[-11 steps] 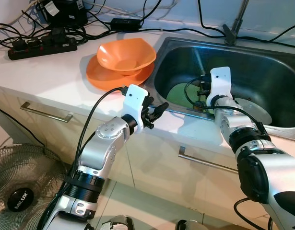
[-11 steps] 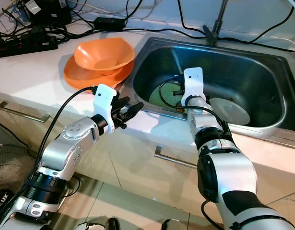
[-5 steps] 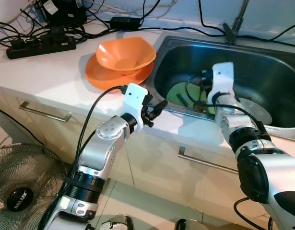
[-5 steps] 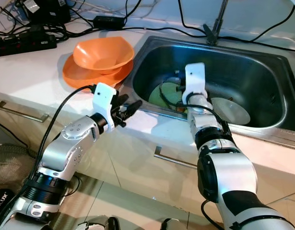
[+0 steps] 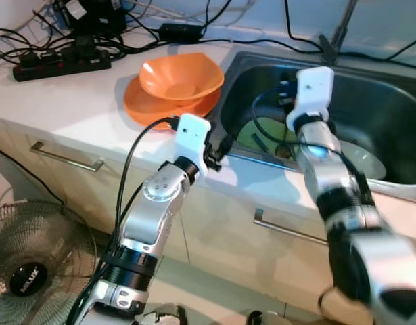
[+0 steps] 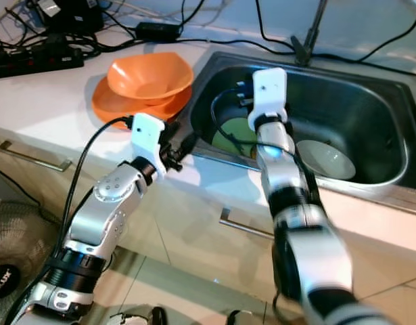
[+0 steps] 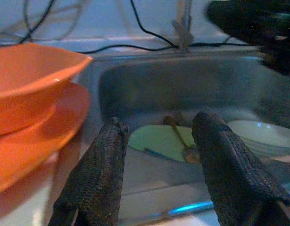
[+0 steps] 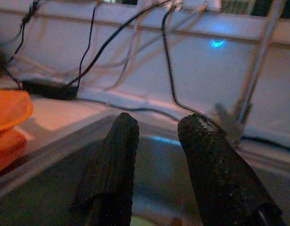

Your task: Kitchen organization

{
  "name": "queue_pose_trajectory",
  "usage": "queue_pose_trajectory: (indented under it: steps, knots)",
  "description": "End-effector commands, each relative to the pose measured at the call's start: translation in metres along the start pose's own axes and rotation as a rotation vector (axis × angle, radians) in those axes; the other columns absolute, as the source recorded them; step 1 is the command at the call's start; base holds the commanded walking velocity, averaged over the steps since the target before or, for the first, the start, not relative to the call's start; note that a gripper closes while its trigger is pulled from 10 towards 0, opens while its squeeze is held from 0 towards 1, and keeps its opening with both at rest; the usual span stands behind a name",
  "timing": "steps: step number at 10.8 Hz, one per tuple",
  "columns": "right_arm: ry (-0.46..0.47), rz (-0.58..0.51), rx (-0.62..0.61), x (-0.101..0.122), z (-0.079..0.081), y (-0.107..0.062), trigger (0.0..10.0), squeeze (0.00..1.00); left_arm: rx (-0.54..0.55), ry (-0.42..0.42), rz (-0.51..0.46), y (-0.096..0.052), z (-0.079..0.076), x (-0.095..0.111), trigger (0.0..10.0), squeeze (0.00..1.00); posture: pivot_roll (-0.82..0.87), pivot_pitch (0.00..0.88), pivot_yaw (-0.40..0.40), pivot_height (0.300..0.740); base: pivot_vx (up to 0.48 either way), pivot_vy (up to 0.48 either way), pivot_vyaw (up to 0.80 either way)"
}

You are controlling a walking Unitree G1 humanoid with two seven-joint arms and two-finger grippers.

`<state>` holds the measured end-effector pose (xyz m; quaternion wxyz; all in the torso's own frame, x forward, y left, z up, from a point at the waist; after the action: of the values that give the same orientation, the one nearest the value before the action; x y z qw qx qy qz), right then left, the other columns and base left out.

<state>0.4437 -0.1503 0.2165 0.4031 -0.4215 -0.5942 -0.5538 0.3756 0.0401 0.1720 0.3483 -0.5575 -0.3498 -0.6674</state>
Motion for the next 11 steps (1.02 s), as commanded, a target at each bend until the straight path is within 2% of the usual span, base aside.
queue_pose_trajectory:
  steps: [1, 3, 5, 8, 10, 11]
  knots:
    - [-0.011, -0.04, 0.0, 0.007, -0.003, -0.004, 10.0, 0.0, 0.022, 0.021, 0.001, 0.001, 0.004, -0.001, 10.0, 0.0, 0.1, 0.032, -0.003, 0.74, 0.0, 0.0, 0.0]
    - [0.006, -0.041, -0.016, -0.002, -0.011, -0.025, 10.0, 0.0, 0.058, 0.02, -0.019, 0.001, 0.01, -0.001, 10.0, 0.0, 0.09, 0.027, -0.008, 0.74, 0.0, 0.0, 0.0]
    - [0.013, -0.011, 0.001, -0.012, -0.007, -0.046, 10.0, 0.0, 0.099, 0.016, -0.047, -0.001, 0.015, 0.0, 10.0, 0.0, 0.08, 0.032, -0.006, 0.74, 0.0, 0.0, 0.0]
    - [0.05, 0.016, 0.009, -0.014, 0.003, -0.059, 10.0, 0.0, 0.112, 0.014, -0.064, 0.002, 0.017, 0.0, 10.0, 0.0, 0.07, 0.027, 0.0, 0.74, 0.0, 0.0, 0.0]
    - [0.101, 0.078, -0.031, -0.032, 0.007, -0.062, 10.0, 0.0, 0.127, 0.075, -0.088, 0.004, 0.017, 0.005, 10.0, 0.0, 0.06, 0.033, 0.008, 0.74, 0.0, 0.0, 0.0]
    - [0.103, 0.103, -0.034, -0.038, 0.01, -0.064, 10.0, 0.0, 0.113, 0.15, -0.107, 0.007, 0.013, 0.013, 10.0, 0.0, 0.07, 0.035, 0.01, 0.74, 0.0, 0.0, 0.0]
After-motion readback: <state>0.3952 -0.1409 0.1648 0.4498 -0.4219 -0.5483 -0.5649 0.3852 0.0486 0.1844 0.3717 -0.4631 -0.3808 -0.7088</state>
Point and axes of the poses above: a point about 5 cm out from each wrist's last joint towards the gripper, its own y axis pointing out of the wrist towards the gripper, its own x axis along the axis of the wrist's last joint, z = x × y, the point moved 6 cm from there along y, pointing out of the wrist towards the gripper, and after that the axes turned 6 degrees about y, right-handed, at the moved point
